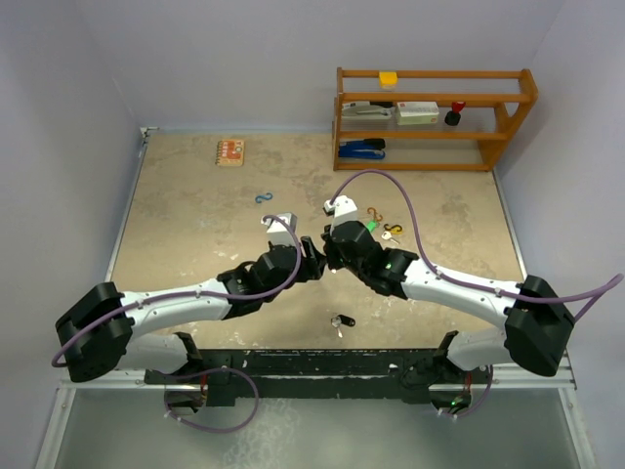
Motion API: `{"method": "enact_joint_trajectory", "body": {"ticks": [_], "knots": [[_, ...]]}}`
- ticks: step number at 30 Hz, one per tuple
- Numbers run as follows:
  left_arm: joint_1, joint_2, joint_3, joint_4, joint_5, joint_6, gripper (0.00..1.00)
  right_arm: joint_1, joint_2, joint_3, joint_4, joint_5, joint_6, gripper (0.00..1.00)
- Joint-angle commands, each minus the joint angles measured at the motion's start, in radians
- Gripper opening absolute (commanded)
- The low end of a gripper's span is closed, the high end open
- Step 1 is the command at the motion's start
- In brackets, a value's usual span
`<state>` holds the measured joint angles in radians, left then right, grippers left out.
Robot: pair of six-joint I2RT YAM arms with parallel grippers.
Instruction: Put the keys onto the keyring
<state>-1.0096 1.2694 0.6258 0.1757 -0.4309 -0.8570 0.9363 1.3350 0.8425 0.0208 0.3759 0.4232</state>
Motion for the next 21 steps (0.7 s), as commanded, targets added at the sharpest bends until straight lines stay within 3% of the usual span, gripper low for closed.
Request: {"method": "enact_joint_trajectory", "body": {"ticks": [1,11,21], "knots": [[0.003,-0.029,-0.024,0.005,-0.094,-0.034,0.57,-0.005,-0.03,0.043,-0.018,0.067,-0.019,0.0],[0.004,-0.134,-0.128,0.091,-0.249,-0.118,0.63,-0.005,-0.024,0.034,-0.013,0.062,-0.008,0.0],[0.003,-0.128,-0.119,0.096,-0.264,-0.113,0.63,-0.005,-0.025,0.03,-0.017,0.071,-0.016,0.0]]}}
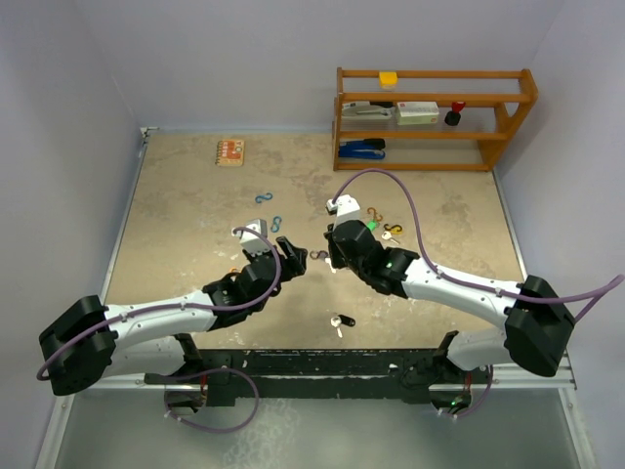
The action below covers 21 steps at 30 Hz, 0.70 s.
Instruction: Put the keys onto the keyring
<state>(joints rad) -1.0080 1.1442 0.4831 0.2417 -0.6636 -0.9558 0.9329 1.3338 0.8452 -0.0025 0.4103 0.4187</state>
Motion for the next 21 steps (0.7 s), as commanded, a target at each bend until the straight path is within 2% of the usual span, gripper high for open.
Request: {"method": "enact_joint_trajectory", "body": {"ticks": [1,16,21], "knots": [[0.001,-0.002,0.026,0.021,-0.032,-0.016,0.63,-0.002,-0.026,0.029,0.006,0.038,-0.012,0.0],[0.002,-0.048,0.017,-0.041,-0.046,-0.011,0.63,-0.025,-0.04,0.068,-0.051,0.104,-0.069,0.0],[0.003,-0.047,0.024,-0.06,-0.047,-0.005,0.63,-0.121,-0.052,0.108,-0.087,0.082,-0.078,0.0]]}}
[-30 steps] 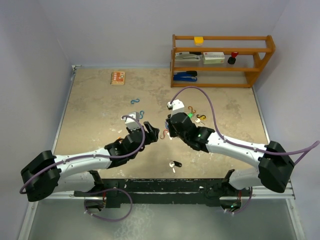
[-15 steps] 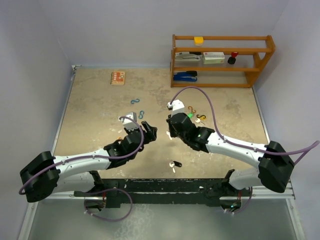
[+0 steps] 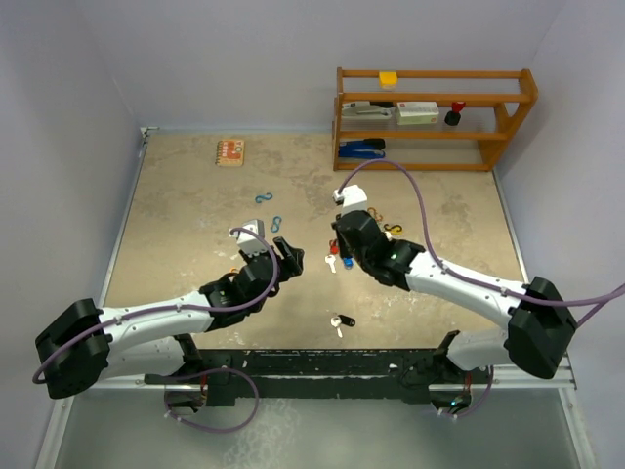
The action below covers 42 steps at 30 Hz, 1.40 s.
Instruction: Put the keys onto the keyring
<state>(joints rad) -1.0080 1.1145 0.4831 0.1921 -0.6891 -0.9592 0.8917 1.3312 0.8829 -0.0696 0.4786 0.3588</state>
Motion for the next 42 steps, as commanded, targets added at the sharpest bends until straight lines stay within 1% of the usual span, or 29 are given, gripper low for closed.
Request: {"method": "enact_joint_trajectory", "body": {"ticks": [1,6,10,16,17,21,27,31,32,33,35,36,38,40,42], "knots": [[0.002,-0.013,0.029,-0.016,-0.02,-0.002,0.63,-0.117,-0.053,0.071,-0.019,-0.012,-0.016,0.0],[0.002,0.001,0.039,-0.036,-0.014,-0.003,0.64,-0.251,-0.048,0.082,-0.001,-0.056,-0.034,0.0],[0.003,-0.001,0.052,-0.069,-0.018,-0.002,0.64,-0.327,-0.019,0.109,0.004,-0.073,-0.049,0.0],[0.004,-0.036,0.064,-0.133,-0.056,-0.015,0.69,-0.436,0.051,0.142,0.025,-0.113,-0.062,0.0],[0.005,-0.043,0.063,-0.144,-0.067,-0.02,0.72,-0.451,0.068,0.146,0.028,-0.124,-0.064,0.0],[0.023,-0.05,0.073,-0.194,-0.1,-0.049,0.78,-0.495,0.144,0.17,0.031,-0.151,-0.062,0.0],[0.068,-0.022,0.1,-0.257,-0.079,-0.072,0.79,-0.537,0.214,0.2,0.024,-0.176,-0.058,0.0],[0.078,-0.027,0.101,-0.295,-0.086,-0.093,0.79,-0.558,0.239,0.214,0.003,-0.172,-0.052,0.0],[0.081,-0.028,0.099,-0.304,-0.095,-0.099,0.79,-0.562,0.242,0.215,0.001,-0.171,-0.052,0.05],[0.085,-0.03,0.097,-0.316,-0.103,-0.107,0.79,-0.566,0.243,0.214,0.0,-0.17,-0.052,0.17],[0.09,-0.035,0.1,-0.361,-0.13,-0.143,0.79,-0.566,0.237,0.212,-0.006,-0.17,-0.048,0.58],[0.089,-0.041,0.099,-0.384,-0.146,-0.164,0.79,-0.566,0.231,0.208,-0.006,-0.173,-0.044,0.68],[0.089,-0.05,0.088,-0.412,-0.172,-0.198,0.79,-0.566,0.207,0.195,0.005,-0.175,-0.04,0.81],[0.09,-0.062,0.07,-0.43,-0.199,-0.23,0.78,-0.563,0.185,0.179,0.029,-0.176,-0.072,0.82],[0.089,-0.073,0.061,-0.468,-0.229,-0.271,0.78,-0.551,0.163,0.174,-0.001,-0.209,-0.077,0.82]]}}
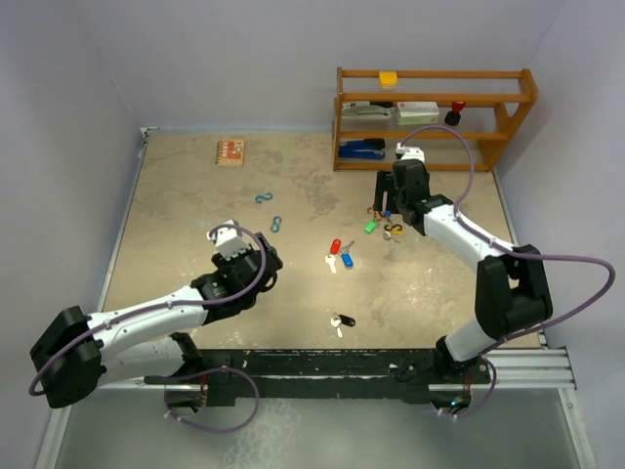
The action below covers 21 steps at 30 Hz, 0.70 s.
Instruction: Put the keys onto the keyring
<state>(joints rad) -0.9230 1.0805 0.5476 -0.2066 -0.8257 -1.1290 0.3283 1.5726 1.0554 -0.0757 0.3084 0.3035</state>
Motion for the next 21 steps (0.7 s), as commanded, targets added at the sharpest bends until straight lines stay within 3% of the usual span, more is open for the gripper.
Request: {"method": "enact_joint_trajectory", "body": {"ticks": [1,6,11,21], "knots": [[0.004,-0.042,-0.005,-0.076,-0.099,-0.114,0.78,0.026,-0.092,-0.007,-0.004,-0.046,-0.021,0.82],[0.011,-0.035,-0.006,-0.105,-0.123,-0.116,0.79,0.189,-0.165,-0.053,-0.032,-0.029,-0.029,0.81],[0.069,-0.007,-0.025,-0.065,0.041,-0.09,0.82,0.329,-0.217,-0.096,-0.074,-0.033,0.0,0.8],[0.081,0.1,-0.074,0.021,0.134,-0.096,0.83,0.413,-0.286,-0.132,-0.119,-0.076,-0.002,0.8]]}}
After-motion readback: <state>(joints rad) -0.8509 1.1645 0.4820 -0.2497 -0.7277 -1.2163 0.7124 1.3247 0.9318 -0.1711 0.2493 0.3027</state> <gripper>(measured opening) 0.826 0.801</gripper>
